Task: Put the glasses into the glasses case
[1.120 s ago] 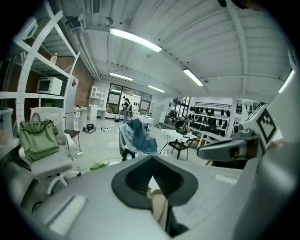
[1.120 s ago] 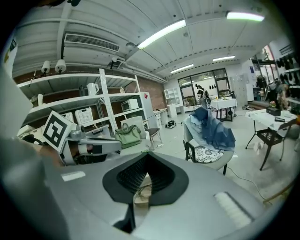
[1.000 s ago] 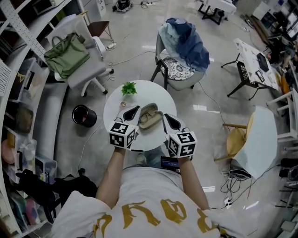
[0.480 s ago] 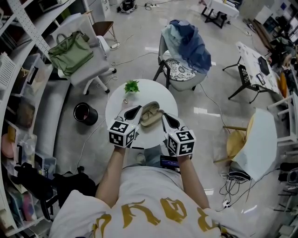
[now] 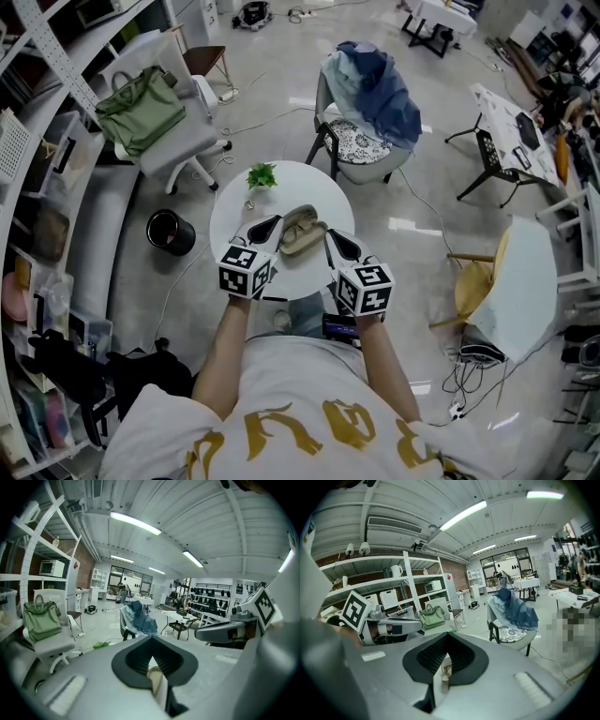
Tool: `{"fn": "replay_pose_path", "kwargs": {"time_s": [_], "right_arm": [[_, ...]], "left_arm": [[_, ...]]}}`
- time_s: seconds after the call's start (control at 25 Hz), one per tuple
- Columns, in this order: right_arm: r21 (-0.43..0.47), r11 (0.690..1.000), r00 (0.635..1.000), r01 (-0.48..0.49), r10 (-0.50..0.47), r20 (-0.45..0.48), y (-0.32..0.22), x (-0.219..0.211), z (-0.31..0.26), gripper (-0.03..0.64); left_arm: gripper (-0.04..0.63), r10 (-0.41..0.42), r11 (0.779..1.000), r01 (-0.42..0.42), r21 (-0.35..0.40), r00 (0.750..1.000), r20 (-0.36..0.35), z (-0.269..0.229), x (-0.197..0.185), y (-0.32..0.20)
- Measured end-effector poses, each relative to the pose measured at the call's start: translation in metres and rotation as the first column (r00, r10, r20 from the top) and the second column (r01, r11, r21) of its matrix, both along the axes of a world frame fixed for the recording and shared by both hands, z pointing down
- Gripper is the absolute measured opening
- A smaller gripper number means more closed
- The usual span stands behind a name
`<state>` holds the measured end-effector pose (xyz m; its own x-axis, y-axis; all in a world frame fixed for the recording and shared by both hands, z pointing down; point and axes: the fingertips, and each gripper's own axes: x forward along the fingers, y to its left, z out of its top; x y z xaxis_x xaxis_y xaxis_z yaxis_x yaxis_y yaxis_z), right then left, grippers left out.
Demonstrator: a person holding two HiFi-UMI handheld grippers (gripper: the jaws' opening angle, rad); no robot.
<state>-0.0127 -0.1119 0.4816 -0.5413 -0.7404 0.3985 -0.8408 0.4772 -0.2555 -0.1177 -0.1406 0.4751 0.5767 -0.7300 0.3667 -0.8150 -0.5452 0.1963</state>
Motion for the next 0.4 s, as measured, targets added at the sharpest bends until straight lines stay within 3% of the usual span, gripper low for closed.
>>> {"fn": "replay_pose_path", "kwargs": {"time_s": [0.4], "right_arm": [[-0.006,1.0,1.0,-0.002,0.002,0.01,0.0003,0.0046,0.0027,0.02]], "left_arm": [[0.0,-0.001,1.0,0.001,-0.005,0.999,0.049,0.0051,0.0013,-0.0016]]}}
